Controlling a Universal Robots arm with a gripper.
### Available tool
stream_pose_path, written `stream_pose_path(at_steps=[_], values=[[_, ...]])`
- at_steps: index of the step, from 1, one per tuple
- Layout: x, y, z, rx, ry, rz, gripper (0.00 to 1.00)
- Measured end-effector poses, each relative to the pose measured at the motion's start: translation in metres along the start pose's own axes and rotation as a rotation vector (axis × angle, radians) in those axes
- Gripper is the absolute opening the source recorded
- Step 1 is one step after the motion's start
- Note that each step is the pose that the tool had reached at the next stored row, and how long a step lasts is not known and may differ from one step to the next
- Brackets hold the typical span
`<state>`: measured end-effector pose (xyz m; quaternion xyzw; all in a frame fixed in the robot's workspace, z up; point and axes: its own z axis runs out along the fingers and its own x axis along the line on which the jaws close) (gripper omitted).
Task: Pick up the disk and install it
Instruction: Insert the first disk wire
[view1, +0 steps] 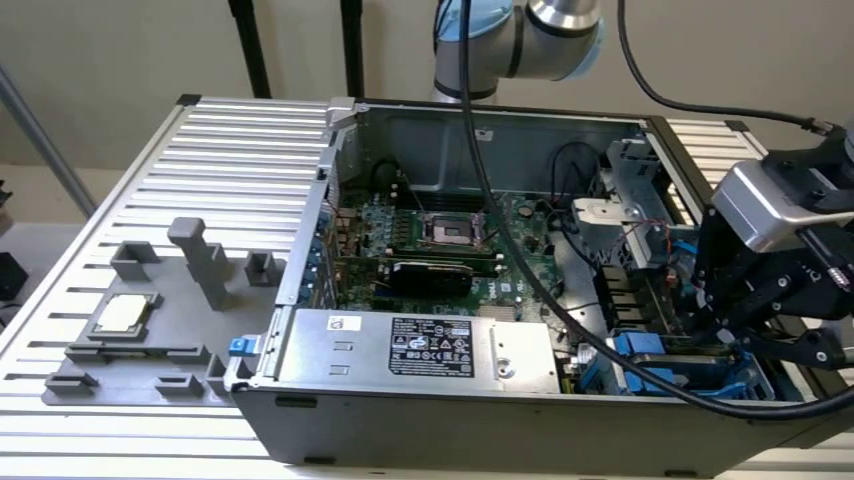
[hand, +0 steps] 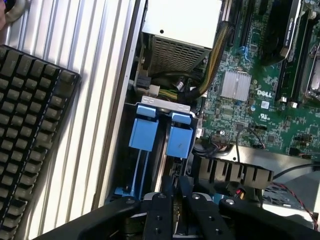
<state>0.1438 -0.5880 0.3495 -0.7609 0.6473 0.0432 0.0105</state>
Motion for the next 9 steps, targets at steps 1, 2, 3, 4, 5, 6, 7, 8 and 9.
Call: stream_pose_path(at_steps=[1,2,3,4,5,6,7,8,9], values=[[0.0,0.0,0.0005,0.002,0.0018,0.01,0.17],[0.0,0.0,0.001,0.0039,0.0032,0.021,0.17],[0.0001,-0.0001,0.0015,0.006,0.0044,0.034,0.17],[0.0001,-0.0001,0.002,0.008,0.0053,0.047,0.17],[0.0001,-0.0001,0.0027,0.01,0.0058,0.06,0.17],[0.0002,-0.0001,0.0034,0.0119,0.0061,0.073,0.17],[0.0003,-0.0002,0.004,0.0138,0.0063,0.085,0.17],[0.0003,-0.0002,0.0043,0.0156,0.0068,0.096,0.17],[0.0003,-0.0002,0.0047,0.0174,0.0067,0.106,0.17]])
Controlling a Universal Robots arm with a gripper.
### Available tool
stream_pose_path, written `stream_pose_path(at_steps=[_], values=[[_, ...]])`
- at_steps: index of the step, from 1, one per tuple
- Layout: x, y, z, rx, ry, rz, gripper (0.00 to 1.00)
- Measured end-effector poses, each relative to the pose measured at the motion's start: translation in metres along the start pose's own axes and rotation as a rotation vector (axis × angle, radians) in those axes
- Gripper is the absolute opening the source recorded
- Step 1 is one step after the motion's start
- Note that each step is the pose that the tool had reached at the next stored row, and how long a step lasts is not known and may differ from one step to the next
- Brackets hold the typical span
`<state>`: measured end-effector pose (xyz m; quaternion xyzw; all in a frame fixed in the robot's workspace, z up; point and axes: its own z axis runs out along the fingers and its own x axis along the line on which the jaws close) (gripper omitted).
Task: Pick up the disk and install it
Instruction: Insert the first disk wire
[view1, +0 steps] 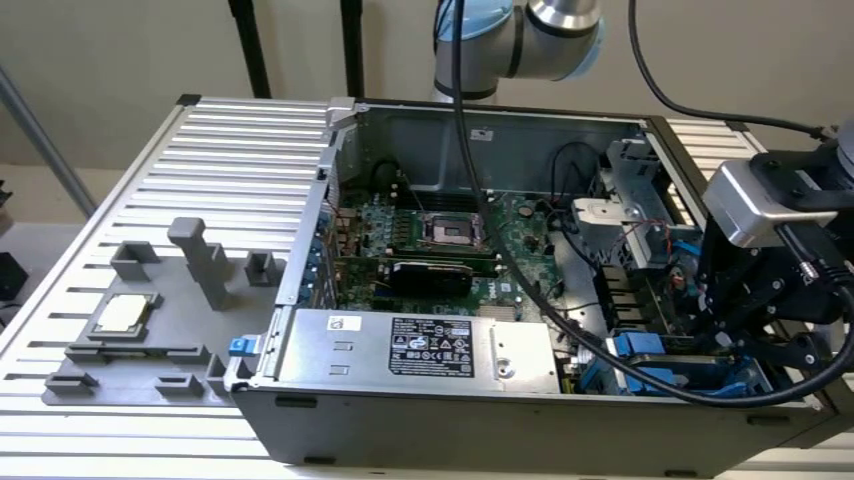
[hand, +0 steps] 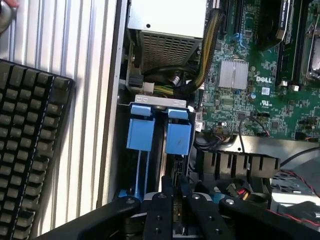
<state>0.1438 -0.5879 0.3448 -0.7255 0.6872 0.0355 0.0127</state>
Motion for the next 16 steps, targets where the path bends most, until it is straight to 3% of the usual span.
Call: stream_pose_path(at_steps=[16], values=[[-0.0039,-0.0003,0.0019,0.0224,-0.0023,0.102,0.17]])
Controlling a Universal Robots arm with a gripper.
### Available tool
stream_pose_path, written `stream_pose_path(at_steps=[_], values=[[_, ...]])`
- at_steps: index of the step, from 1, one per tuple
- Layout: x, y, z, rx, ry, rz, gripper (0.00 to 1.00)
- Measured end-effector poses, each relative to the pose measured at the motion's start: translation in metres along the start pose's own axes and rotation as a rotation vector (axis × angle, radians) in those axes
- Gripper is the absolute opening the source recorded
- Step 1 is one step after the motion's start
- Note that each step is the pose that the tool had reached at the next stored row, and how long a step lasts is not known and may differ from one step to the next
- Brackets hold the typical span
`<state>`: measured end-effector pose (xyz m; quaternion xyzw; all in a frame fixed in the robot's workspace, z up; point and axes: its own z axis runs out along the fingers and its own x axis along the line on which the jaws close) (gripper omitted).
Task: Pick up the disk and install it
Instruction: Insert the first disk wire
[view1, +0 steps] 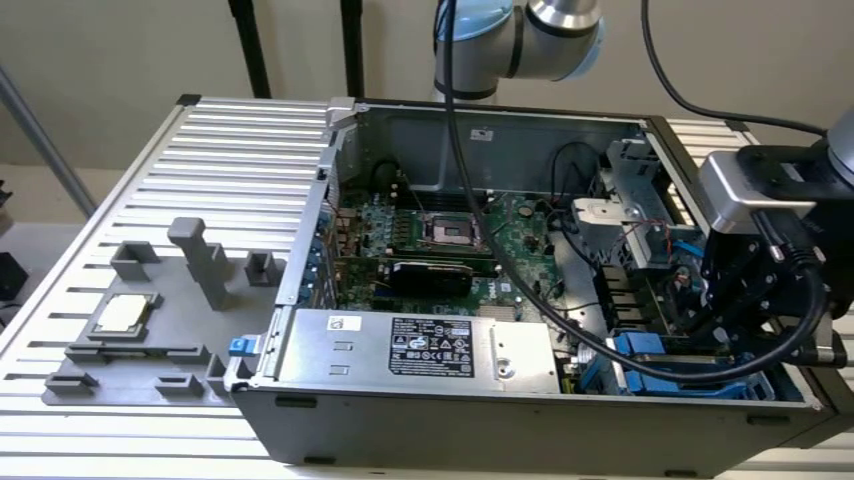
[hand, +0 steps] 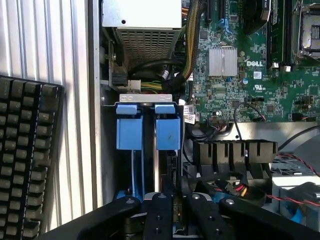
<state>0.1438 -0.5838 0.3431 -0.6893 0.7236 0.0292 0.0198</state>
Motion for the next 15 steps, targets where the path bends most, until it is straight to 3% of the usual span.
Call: stream_pose_path(at_steps=[10,15], values=[[-0.0004,0.0021,0.0024,0.0064,0.0,0.025,0.17],[-0.0006,0.0028,0.0044,0.0086,0.0038,0.032,0.17]])
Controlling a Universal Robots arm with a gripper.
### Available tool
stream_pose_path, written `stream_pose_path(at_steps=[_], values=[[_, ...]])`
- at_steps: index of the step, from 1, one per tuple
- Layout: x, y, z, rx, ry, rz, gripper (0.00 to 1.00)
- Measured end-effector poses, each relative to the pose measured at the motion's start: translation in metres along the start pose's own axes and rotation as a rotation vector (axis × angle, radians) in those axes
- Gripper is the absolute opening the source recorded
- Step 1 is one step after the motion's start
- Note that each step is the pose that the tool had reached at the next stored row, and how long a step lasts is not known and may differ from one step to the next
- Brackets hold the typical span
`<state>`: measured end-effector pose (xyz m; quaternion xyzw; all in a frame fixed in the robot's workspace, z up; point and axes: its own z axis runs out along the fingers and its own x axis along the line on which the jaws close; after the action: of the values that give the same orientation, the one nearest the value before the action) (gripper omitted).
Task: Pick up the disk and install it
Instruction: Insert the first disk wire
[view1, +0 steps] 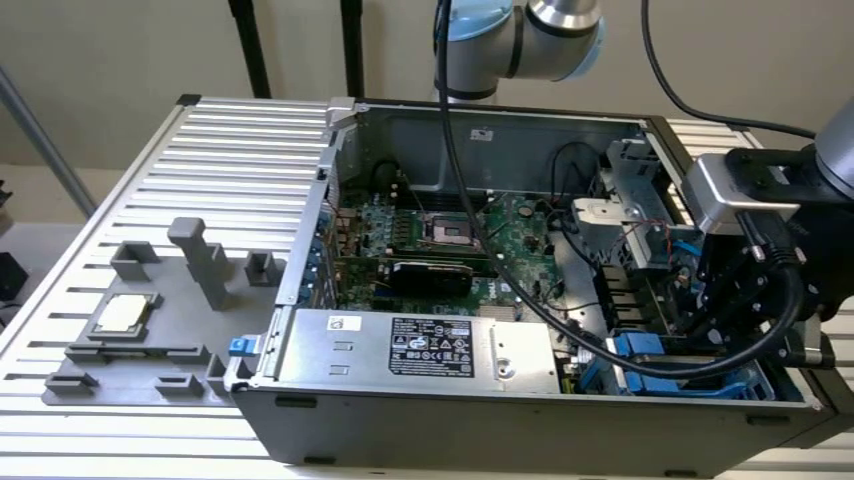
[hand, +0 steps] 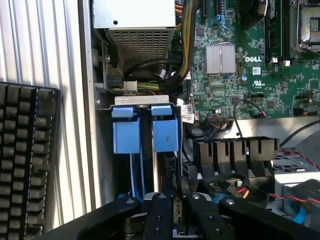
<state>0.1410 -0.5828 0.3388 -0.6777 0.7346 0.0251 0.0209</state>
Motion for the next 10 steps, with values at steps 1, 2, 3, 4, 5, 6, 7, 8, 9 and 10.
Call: stream_pose_path(at_steps=[1,2,3,4,5,6,7,8,9,10], values=[[-0.0003,0.0,0.0002,0.0003,0.0008,0.001,0.17],[-0.0007,0.0001,0.0005,0.0005,0.001,0.001,0.17],[-0.0012,0.0001,0.0009,0.0006,0.0009,0.002,0.17],[-0.002,0.0002,0.0011,0.0006,0.0012,0.002,0.17],[-0.0027,0.0002,0.0013,0.0007,0.0015,0.003,0.17],[-0.0035,0.0003,0.0015,0.0007,0.0016,0.003,0.17],[-0.0042,0.0004,0.0018,0.0007,0.0015,0.003,0.17],[-0.0046,0.0003,0.002,0.0007,0.0017,0.003,0.17],[-0.005,0.0003,0.0022,0.0007,0.0017,0.003,0.17],[-0.0052,0.0,0.0025,0.0006,0.0019,0.003,0.17]])
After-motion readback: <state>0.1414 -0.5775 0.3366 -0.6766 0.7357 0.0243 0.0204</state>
